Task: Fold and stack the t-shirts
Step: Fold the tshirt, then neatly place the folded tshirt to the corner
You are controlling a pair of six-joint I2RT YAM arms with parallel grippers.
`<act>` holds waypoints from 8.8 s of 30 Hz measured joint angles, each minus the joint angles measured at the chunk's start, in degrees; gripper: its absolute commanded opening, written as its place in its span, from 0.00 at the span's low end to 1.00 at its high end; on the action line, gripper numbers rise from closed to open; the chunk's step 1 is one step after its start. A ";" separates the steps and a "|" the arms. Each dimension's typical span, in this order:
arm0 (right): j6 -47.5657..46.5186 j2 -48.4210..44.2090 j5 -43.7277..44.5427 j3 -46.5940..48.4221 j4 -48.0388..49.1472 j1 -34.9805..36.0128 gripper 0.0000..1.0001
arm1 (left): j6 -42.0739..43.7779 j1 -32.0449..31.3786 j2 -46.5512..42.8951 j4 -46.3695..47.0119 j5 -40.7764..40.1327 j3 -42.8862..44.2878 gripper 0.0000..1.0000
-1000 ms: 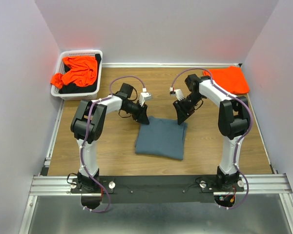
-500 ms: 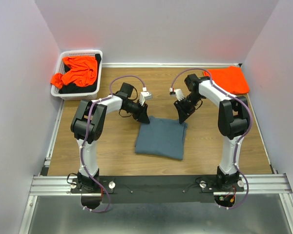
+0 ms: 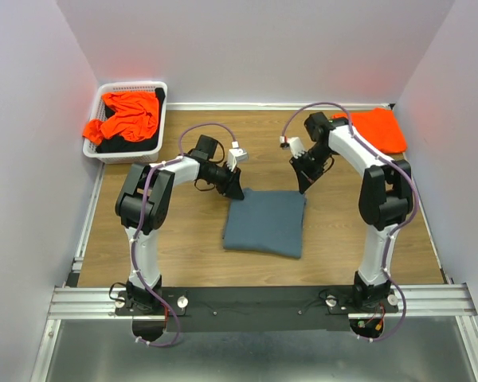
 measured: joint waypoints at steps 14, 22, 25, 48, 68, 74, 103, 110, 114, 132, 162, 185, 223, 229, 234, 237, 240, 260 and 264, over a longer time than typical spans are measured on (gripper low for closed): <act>0.31 3.85 6.75 -1.05 3.06 -1.64 0.00 | -2.49 0.00 0.07 2.03 -4.24 0.00 0.17; 3.21 7.28 7.67 -0.31 5.40 -2.56 0.00 | -2.69 0.39 0.09 2.38 -5.14 0.02 0.17; 3.93 7.74 7.93 0.96 5.86 -2.56 0.00 | -2.69 0.48 0.09 2.38 -5.11 0.07 0.19; 16.46 -5.57 -19.43 2.86 11.85 -4.61 0.89 | -14.05 0.28 -16.24 12.55 9.22 -2.67 0.75; 19.43 17.46 -32.09 11.28 14.69 -7.72 1.00 | -33.42 7.67 9.75 27.26 13.20 4.79 0.84; 24.09 7.32 -33.79 3.96 17.79 -7.98 1.00 | -35.19 4.85 -4.24 26.99 12.48 -2.34 0.91; 28.55 -7.04 -42.69 -21.53 21.75 -8.79 1.00 | -46.34 -10.01 -14.93 36.61 10.75 -17.59 0.91; 30.47 -2.25 -45.57 -25.46 22.99 -7.41 1.00 | -51.39 -12.90 -8.55 44.37 10.56 -17.55 0.91; 28.85 4.39 -47.71 -25.77 23.39 -7.96 1.00 | -54.16 -10.67 1.38 46.93 12.85 -17.57 0.91; 26.40 -2.01 -40.37 -25.31 20.65 -11.67 1.00 | -44.17 -2.93 -14.25 35.08 11.39 -22.49 0.91; 20.50 -8.76 -20.92 -5.27 18.99 -9.55 1.00 | -10.99 -16.65 -28.15 18.75 -16.46 -8.09 0.69; 30.75 -18.73 -7.21 -18.47 27.98 -26.95 1.00 | 30.23 -37.68 -1.05 22.64 -39.39 3.74 0.42; 58.40 -21.09 -18.12 -49.77 62.79 -26.32 1.00 | 26.86 -35.54 11.43 10.99 -34.56 18.36 0.00; 67.91 -20.81 -18.64 -55.39 76.00 -25.86 1.00 | 23.52 -34.75 9.97 10.80 -32.17 18.88 0.00; 73.88 -20.52 -18.62 -58.99 84.76 -25.14 0.98 | 21.66 -33.94 9.40 10.93 -30.62 20.00 0.00; 76.39 -19.37 -18.58 -59.28 88.02 -23.78 0.95 | 20.65 -33.53 8.81 10.95 -29.90 20.04 0.00; 78.84 -17.77 -18.53 -59.28 90.82 -22.36 0.84 | 19.43 -33.27 8.35 11.10 -29.27 20.06 0.00; 90.44 -3.41 -6.73 -50.95 105.46 -16.87 0.25 | 15.04 -32.57 6.19 12.66 -25.18 20.06 0.00; 90.18 -1.99 -5.46 -50.29 104.87 -16.57 0.01 | 14.53 -32.28 6.19 12.90 -25.18 20.06 0.24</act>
